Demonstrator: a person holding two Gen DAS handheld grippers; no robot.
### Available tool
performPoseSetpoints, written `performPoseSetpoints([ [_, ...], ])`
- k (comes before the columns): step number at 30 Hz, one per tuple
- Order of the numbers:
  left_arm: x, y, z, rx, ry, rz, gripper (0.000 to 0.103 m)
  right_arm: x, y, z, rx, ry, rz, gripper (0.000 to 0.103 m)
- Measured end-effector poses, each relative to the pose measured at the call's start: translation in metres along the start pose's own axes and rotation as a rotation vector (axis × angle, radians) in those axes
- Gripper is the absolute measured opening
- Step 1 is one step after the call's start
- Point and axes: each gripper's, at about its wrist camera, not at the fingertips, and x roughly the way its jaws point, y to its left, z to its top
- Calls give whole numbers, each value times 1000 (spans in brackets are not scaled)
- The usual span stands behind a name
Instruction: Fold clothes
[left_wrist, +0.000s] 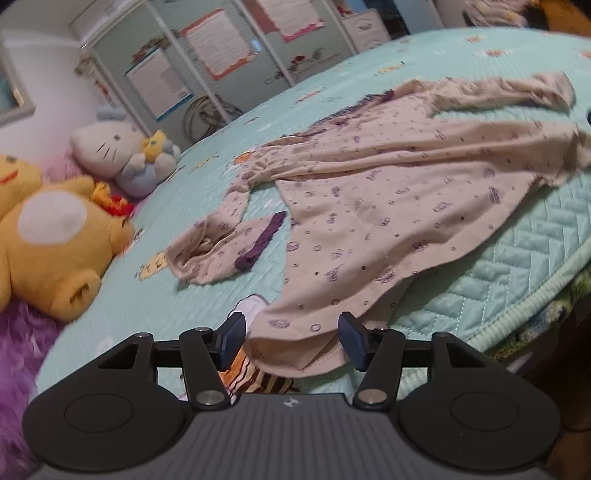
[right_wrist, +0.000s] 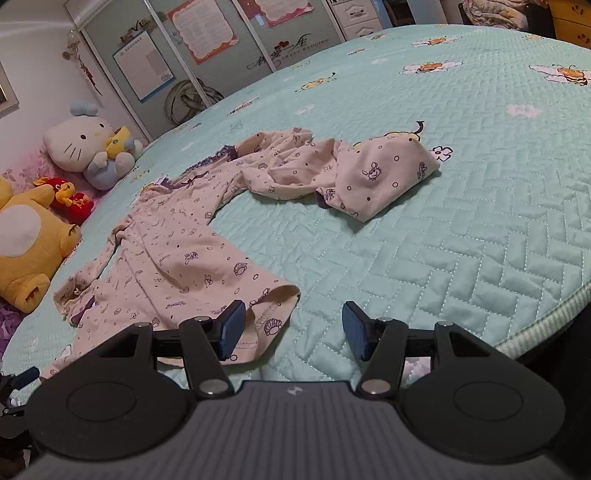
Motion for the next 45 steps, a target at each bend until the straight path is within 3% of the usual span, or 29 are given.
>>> performPoseSetpoints([
  [8, 8, -15, 6, 61, 14, 9, 62, 1, 1, -1, 1, 14, 4, 58],
  [13, -10, -25, 9, 121, -43, -62, 64, 5, 0, -2, 7, 28, 2, 59],
  [17, 1, -31, 14, 133, -34, -37, 65, 6, 1, -3, 11, 35, 4, 59],
  [23, 4, -14, 31, 16, -84, 40, 63, 6, -1, -2, 17, 37, 7, 59],
  [26, 7, 0, 32, -44, -61, 57, 62, 6, -1, -3, 20, 37, 7, 59],
  [33, -14, -23, 9, 135, -80, -55, 63, 7, -2, -3, 28, 40, 8, 59],
  [35, -9, -32, 7, 179, -72, -49, 63, 8, -1, -3, 25, 41, 6, 59],
  [38, 4, -35, 12, 159, -55, -60, 63, 8, -1, -3, 24, 42, 7, 60],
  [43, 17, -36, 21, 147, -53, 30, 63, 7, -4, -3, 38, 45, 11, 60],
  [45, 15, -25, 22, 94, -51, 47, 63, 8, -5, -3, 39, 45, 12, 60],
])
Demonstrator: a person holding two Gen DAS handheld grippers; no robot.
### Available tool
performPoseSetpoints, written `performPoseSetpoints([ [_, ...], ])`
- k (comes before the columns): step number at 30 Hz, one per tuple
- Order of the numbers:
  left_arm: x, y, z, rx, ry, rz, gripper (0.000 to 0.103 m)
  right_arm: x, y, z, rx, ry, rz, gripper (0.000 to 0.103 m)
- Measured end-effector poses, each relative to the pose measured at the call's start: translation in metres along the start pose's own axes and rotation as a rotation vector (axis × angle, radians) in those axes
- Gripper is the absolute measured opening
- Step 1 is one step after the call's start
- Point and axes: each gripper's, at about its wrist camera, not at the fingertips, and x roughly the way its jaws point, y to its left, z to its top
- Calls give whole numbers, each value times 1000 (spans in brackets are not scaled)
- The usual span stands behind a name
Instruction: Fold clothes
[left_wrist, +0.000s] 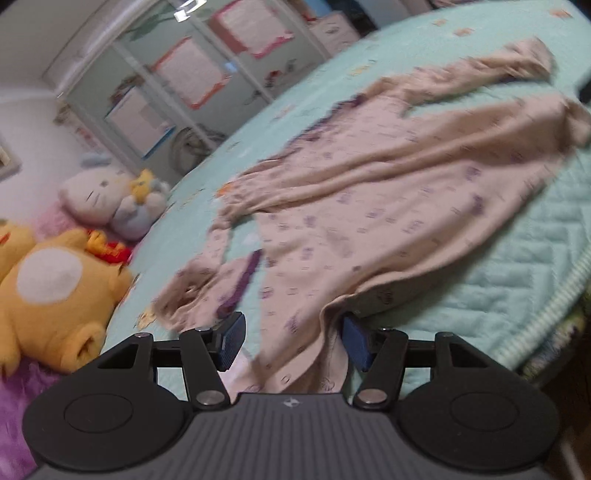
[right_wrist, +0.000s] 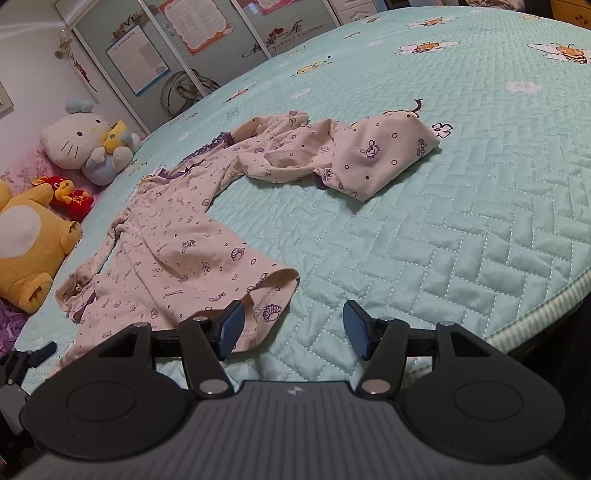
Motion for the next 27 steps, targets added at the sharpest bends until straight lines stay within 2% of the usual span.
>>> performPoseSetpoints([
  [4, -8, 14, -4, -42, 5, -40, 63, 2, 0, -1, 1, 2, -1, 60],
  [10, -6, -5, 0, 46, -20, -53, 63, 2, -1, -1, 2, 0, 3, 61],
  [18, -2, -15, 18, 60, -66, -70, 63, 2, 0, -1, 3, 1, 2, 61],
  [24, -1, -12, 16, 53, -61, -62, 63, 2, -2, -1, 7, 1, 8, 62],
  [27, 0, -14, 14, 80, -56, -55, 63, 3, -2, -2, 6, 1, 8, 62],
])
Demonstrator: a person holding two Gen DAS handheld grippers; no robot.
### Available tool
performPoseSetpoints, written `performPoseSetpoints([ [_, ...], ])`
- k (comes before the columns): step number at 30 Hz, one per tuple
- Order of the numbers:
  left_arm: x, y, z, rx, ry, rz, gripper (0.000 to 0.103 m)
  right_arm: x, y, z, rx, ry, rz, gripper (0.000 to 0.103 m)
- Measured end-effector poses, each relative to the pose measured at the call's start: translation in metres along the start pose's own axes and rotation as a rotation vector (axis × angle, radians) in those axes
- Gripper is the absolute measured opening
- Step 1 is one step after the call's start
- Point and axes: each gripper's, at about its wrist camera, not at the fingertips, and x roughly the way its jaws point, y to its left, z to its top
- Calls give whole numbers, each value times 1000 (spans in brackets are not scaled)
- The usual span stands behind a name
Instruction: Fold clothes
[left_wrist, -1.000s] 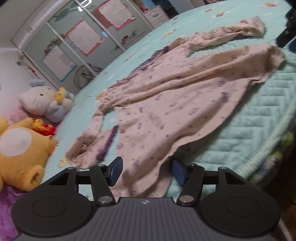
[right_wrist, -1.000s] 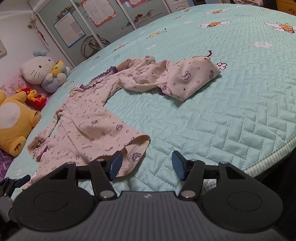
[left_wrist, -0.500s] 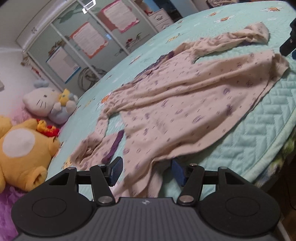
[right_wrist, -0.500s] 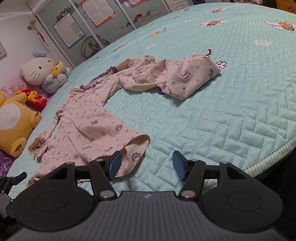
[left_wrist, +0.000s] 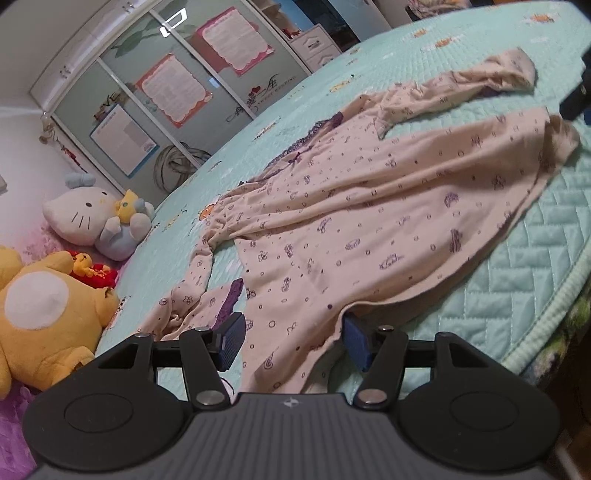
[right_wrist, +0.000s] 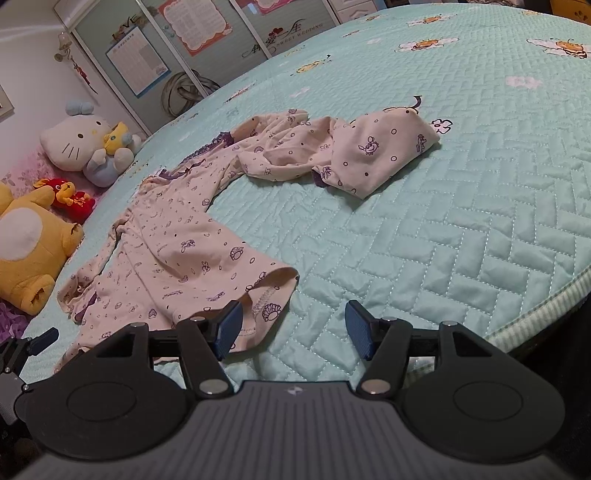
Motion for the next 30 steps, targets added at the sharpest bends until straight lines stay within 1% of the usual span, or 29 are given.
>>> performPoseSetpoints([
  [2, 1, -2, -1, 18, 4, 4, 62, 0, 1, 0, -7, -1, -1, 63],
  [3, 3, -2, -2, 13, 6, 2, 59, 0, 1, 0, -5, -2, 0, 63],
  [4, 4, -1, -2, 7, 8, 0, 43, 0, 0, 0, -4, -2, 2, 63],
  [5, 6, 2, -2, -11, 14, 1, 29, 0, 0, 0, -1, -3, 4, 63],
  [6, 5, 6, -3, -40, 17, 4, 10, -1, 0, 0, 1, -3, 5, 63],
  [7, 4, 10, -4, -71, 17, 9, 10, -1, 0, 0, 1, -4, 5, 63],
  [9, -8, 25, -6, -137, -37, 58, 8, -1, 0, 0, -2, -4, 5, 63],
  [11, -21, 48, -7, -210, -64, 116, 8, -1, 0, -1, -1, -4, 6, 63],
  [14, -44, 90, -10, -348, -95, 204, 8, -1, 1, -1, -2, -8, 9, 63],
  [16, -48, 114, -17, -404, -78, 243, 8, -2, 1, 0, -4, -11, 17, 63],
  [18, -40, 126, -28, -433, -33, 283, 8, -2, 2, 0, -7, -13, 29, 63],
  [21, -25, 128, -46, -490, 47, 251, 8, -4, 11, -3, -52, -12, 47, 63],
  [23, -18, 116, -54, -475, 75, 241, 10, -5, 19, -5, -96, -11, 63, 63],
  [25, -13, 105, -58, -458, 102, 212, 12, -6, 29, -9, -152, -6, 78, 63],
  [27, -9, 93, -61, -422, 113, 188, 17, -4, 37, -13, -197, 14, 95, 63],
  [29, -5, 86, -63, -366, 114, 174, 28, 1, 41, -16, -207, 44, 113, 63],
  [30, -2, 84, -62, -342, 122, 174, 42, 4, 42, -17, -208, 57, 120, 63],
])
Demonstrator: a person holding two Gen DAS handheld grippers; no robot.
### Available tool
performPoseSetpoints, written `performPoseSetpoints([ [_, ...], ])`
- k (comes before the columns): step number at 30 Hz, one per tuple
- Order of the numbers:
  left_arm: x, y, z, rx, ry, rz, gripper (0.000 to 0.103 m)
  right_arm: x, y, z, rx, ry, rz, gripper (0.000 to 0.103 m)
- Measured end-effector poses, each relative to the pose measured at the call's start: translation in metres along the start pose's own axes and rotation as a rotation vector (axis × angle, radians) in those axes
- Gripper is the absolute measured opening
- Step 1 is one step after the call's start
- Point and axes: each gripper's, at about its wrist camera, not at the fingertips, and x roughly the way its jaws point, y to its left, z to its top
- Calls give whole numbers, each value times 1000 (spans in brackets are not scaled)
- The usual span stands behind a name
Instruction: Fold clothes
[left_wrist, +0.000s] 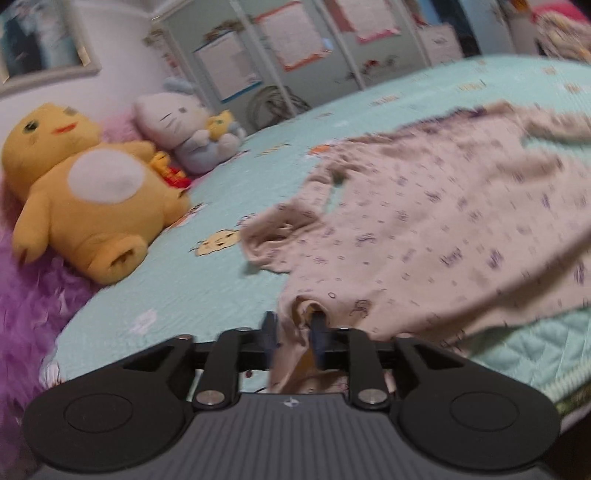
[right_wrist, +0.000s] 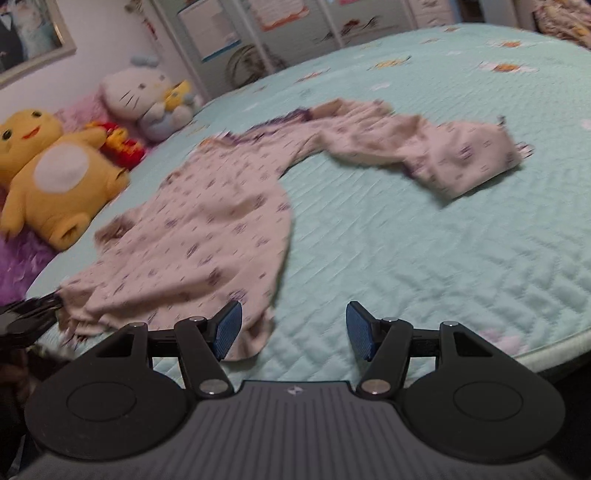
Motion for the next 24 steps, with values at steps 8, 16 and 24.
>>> performPoseSetpoints([
  [8, 14, -15, -3, 119, 21, 19, 55, 3, 7, -6, -37, 33, 10, 63],
  [16, -9, 36, 18, -116, -94, 117, 6, 10, 47, -22, -358, 43, -66, 63],
  [24, 7, 66, 25, -193, -42, 153, 7, 27, 68, -31, -548, 2, -110, 63],
])
